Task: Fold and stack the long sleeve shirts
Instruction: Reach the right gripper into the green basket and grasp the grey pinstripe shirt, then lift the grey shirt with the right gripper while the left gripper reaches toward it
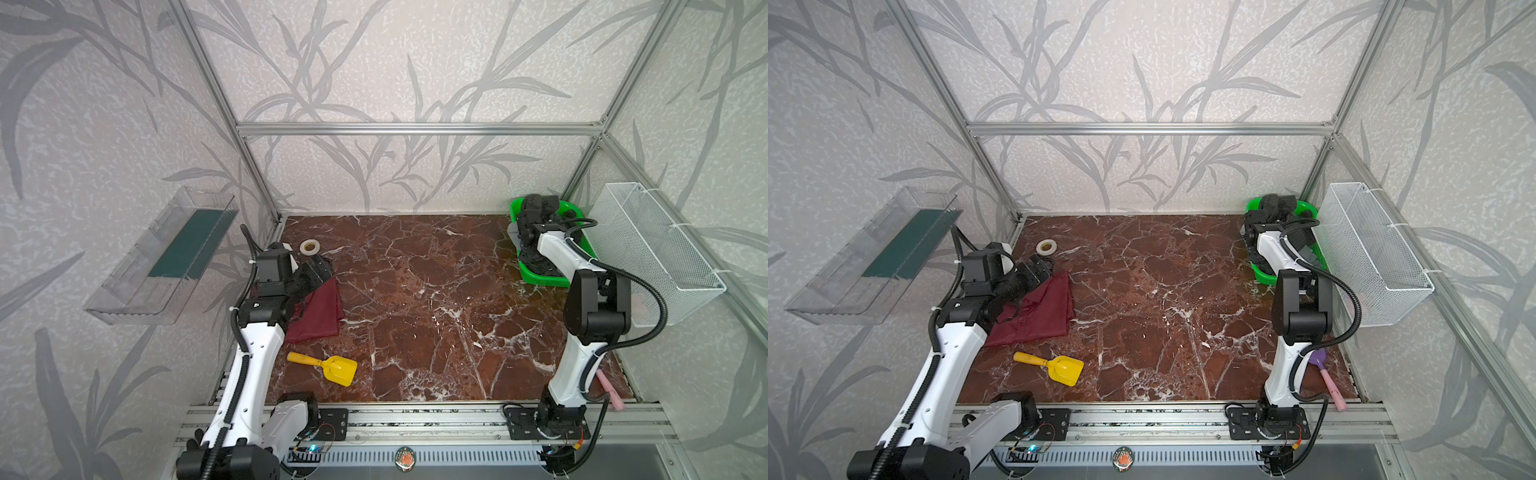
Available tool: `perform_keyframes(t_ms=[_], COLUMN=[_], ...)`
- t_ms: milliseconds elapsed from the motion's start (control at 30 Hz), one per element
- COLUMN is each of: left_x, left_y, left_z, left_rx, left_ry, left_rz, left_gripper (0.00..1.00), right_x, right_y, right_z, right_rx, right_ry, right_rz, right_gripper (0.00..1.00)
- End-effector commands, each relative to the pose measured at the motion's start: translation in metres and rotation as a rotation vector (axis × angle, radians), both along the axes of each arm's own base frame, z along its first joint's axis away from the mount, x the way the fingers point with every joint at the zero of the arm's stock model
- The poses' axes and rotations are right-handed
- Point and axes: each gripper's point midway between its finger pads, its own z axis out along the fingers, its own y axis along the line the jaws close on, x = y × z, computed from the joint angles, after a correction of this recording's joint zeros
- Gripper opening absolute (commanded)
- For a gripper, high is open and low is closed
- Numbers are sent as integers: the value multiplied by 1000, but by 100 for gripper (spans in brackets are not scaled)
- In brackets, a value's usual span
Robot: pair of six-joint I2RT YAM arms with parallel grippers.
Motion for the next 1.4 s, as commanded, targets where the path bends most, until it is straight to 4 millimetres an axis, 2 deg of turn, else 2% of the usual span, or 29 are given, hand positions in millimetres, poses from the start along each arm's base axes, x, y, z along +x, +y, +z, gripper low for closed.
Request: perform_keyframes(t_ms=[0, 100, 133, 167, 233, 433, 600, 733, 867, 933, 1133, 1267, 1367], left_x=[-5, -5, -5, -5, -5, -3, -4, -4, -4, -4, -4, -3, -2], left_y=[-2, -1, -1, -1, 0, -6, -7, -7, -7, -7, -8, -8, -8], left_z=[-6, -8, -7, -8, -8, -6, -4, -5, -5, -5, -5, -5, -4], left_rx=[5, 7, 8, 9, 10, -2, 5, 4, 5, 7, 8, 12, 13], left_ry=[24, 26, 25, 27, 26, 13, 3, 2, -1, -2, -5, -7, -13], left_rz=[-15, -12, -13, -12, -8, -40, -48, -52, -54, -54, -61, -64, -66], left_gripper=[96, 96, 96, 96, 96, 96, 95, 95, 95, 95, 95, 95, 95], right_x=[-4, -2, -1, -3, -2, -9, -20, -31, -46, -53, -87, -114, -139], right_y=[-2, 4, 9, 13, 25, 58, 77, 99, 113, 128, 197, 244, 276], right_z=[-2, 4, 12, 20, 45, 144, 219, 290, 352, 381, 468, 504, 523], right_rx=[0, 34, 66, 82, 72, -28, -63, -139, -142, -125, -26, 66, 143], right_ry=[0, -25, -36, -41, -95, -361, -520, -661, -789, -856, -1038, -1075, -1140], right_rz=[-12, 0, 13, 16, 48, 168, 247, 337, 402, 473, 763, 961, 1085], right_gripper=[36, 15, 4, 0, 0, 0, 0, 0, 0, 0, 0, 0, 0])
